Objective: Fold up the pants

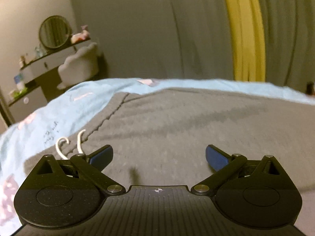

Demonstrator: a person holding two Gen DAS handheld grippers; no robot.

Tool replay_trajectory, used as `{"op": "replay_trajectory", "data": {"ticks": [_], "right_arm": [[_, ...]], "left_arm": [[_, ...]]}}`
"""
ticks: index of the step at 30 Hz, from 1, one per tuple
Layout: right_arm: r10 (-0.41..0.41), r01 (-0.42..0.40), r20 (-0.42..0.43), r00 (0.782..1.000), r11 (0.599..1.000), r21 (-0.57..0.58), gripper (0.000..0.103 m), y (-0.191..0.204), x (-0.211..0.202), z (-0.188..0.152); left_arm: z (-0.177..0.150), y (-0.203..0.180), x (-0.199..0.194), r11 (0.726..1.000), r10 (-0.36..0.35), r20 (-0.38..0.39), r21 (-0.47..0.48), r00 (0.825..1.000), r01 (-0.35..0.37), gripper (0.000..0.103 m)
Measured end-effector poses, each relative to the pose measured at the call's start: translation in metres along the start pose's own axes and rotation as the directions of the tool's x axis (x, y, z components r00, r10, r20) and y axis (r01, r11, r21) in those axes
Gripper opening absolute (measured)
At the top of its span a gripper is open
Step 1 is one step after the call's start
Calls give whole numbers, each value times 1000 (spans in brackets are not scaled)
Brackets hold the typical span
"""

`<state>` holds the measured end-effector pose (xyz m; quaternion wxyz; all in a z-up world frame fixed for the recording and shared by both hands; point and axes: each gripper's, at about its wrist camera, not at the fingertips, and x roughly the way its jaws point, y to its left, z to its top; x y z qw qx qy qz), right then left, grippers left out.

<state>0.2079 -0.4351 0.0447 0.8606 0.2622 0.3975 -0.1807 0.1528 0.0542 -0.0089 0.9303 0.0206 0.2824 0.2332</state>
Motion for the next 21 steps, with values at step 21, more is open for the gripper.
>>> {"op": "replay_trajectory", "data": {"ticks": [21], "right_arm": [[-290,292,-39,956,944,152,13,44,148,90]], "left_arm": [[-23,3,40,991,-72,-46,-113,996,66,103]]}}
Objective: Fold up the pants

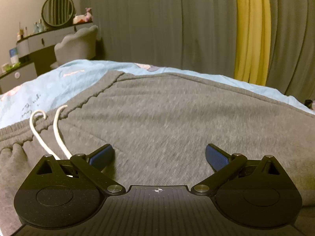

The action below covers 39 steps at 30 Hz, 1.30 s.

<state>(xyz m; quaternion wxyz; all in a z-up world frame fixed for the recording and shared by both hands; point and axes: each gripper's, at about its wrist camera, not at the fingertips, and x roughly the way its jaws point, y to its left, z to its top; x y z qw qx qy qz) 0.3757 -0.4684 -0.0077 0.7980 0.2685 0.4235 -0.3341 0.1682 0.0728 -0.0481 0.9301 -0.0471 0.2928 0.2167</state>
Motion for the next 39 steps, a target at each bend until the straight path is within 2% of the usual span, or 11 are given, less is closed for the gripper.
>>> {"op": "replay_trajectory", "data": {"ticks": [6,12,18,20,23,25,29,32,35,36,39], "right_arm": [[186,-186,108,977,983,-7,5,-48,-68,-12],[316,-331,199,928,942,49,2,-180,-165,-90],[231,-250,116,966,949,193,4,-274,-147,-171],[335,-358,130,933,896,263,6,-284,-141,-161],[388,-427,182,904,851,306,24,-286,-146,-148],[420,-443,143,896,835,327,50,-285,-136,-149],[483,-502,154,862,774,385,51,-291,-116,-162],[517,-532,150,843,756,382,47,-289,-113,-158],[506,-523,149,849,767,373,23,-285,-109,-159],[503,-519,147,852,767,377,14,-287,-106,-160],[522,-538,158,838,744,396,12,-295,-99,-160]], "left_arm": [[3,9,4,999,-43,-45,-17,998,42,103],[9,22,0,995,-67,-48,-82,997,63,103],[16,20,-12,993,-103,-10,-64,995,102,103],[22,22,-20,990,-125,2,-70,992,125,103],[37,28,-27,975,-198,-2,-108,980,196,103],[51,31,-27,954,-266,-14,-149,964,261,103],[88,28,-5,911,-374,-62,-212,926,354,103],[114,19,25,903,-393,-102,-228,914,363,103],[129,10,64,901,-391,-175,-274,904,336,103],[131,8,76,903,-384,-203,-286,901,320,97],[137,-2,109,917,-361,-281,-283,889,282,64]]}}
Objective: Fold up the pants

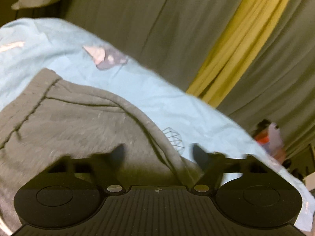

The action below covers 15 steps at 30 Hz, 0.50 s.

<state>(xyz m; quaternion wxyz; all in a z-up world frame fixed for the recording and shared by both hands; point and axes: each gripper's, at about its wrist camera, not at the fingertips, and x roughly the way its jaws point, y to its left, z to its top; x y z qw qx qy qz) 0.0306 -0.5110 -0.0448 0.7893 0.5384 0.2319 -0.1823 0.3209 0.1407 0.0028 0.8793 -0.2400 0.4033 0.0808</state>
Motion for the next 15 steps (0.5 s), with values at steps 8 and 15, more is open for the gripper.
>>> {"op": "replay_trajectory", "data": {"ticks": [8,15], "right_arm": [[30,-30,9,1000,999,38,15,-3,7,-2],[29,-29,48,998,1000,-10,5,17,-13,4]], "left_arm": [[11,1,38,999,49,-70,-3,996,-50,16],[16,12,-34,998,-69,-24,1,997,69,10]]}}
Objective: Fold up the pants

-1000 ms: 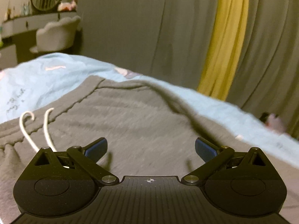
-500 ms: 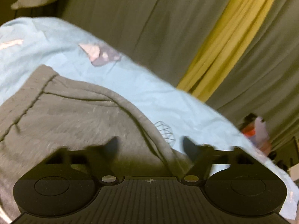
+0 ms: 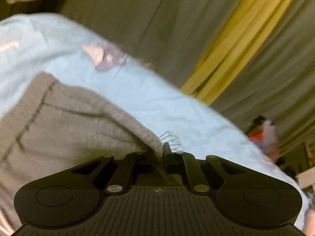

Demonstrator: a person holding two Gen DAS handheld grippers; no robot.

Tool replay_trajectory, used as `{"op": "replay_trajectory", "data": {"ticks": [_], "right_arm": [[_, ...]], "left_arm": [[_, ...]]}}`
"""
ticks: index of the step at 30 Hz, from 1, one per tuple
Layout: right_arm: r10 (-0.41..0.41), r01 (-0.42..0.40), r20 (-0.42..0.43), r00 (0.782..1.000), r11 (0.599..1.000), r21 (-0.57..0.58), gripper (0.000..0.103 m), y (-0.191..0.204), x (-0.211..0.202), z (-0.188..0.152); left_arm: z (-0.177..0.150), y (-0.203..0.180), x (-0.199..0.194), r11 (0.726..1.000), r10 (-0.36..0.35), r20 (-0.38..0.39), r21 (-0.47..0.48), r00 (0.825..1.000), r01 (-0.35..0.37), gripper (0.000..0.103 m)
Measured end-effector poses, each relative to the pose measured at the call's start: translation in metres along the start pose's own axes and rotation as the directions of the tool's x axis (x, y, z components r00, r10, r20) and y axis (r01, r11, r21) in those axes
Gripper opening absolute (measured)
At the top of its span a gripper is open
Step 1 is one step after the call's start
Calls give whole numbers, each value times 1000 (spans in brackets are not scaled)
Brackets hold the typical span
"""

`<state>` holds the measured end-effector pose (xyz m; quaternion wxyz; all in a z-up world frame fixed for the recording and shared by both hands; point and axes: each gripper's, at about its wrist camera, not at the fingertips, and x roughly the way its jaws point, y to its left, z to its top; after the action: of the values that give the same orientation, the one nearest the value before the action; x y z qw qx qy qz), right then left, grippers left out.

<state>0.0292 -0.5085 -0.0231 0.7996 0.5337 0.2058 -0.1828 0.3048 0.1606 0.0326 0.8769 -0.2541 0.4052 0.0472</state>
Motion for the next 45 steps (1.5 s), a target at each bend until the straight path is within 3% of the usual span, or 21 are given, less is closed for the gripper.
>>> {"op": "replay_trajectory", "data": {"ticks": [5,10,13,16,20,23,24,25,27,29,32,33,36,41,45], "right_arm": [[53,-50,60,997,997,-62,4,23,-54,15],[39,-26,90,995,990,-135,4,12,-120,25],[-19,30,78,997,990,-139,4,-17,-149,24],[-125,129,41,991,985,-116,5,-45,-153,19],[-218,217,5,976,967,-134,5,-64,-140,14],[-186,182,-32,982,979,-88,12,-74,-136,15],[-172,168,-44,984,983,-76,19,-77,-134,16],[-158,155,-48,986,986,-63,34,-79,-130,16],[-112,111,-48,993,994,-25,45,-84,-126,17],[-78,79,-34,996,997,14,48,-88,-125,17],[-85,86,-16,996,996,26,48,-89,-119,22],[-89,90,-14,996,996,22,45,-88,-117,23],[-128,127,-2,992,991,-40,7,-80,-113,25],[-124,125,12,992,990,-66,5,-67,-114,31],[5,7,110,994,994,-106,5,-53,-151,32]], "left_arm": [[-17,15,-101,988,-151,80,45,985,148,9],[-90,60,-186,974,-221,73,59,972,217,9],[-141,94,-194,984,-177,6,17,984,176,10],[-181,128,-180,990,-113,-84,-92,990,106,9],[-195,142,-166,995,-31,-113,-94,993,20,13],[-187,143,-172,997,14,-44,-79,999,-17,31],[-183,144,-174,996,48,-7,-80,999,-49,44],[-177,146,-174,993,78,25,-85,997,-76,53],[-166,155,-170,987,100,31,-126,995,-95,55],[-156,162,-159,983,77,10,-168,997,-75,55],[-147,173,-149,972,90,-10,-218,996,-90,48],[-144,173,-147,969,96,-14,-227,995,-97,37],[-141,169,-146,975,107,-19,-195,994,-109,21],[-136,164,-154,979,107,-3,-173,994,-106,13],[-135,161,-175,985,66,94,-164,993,-50,13]]}}
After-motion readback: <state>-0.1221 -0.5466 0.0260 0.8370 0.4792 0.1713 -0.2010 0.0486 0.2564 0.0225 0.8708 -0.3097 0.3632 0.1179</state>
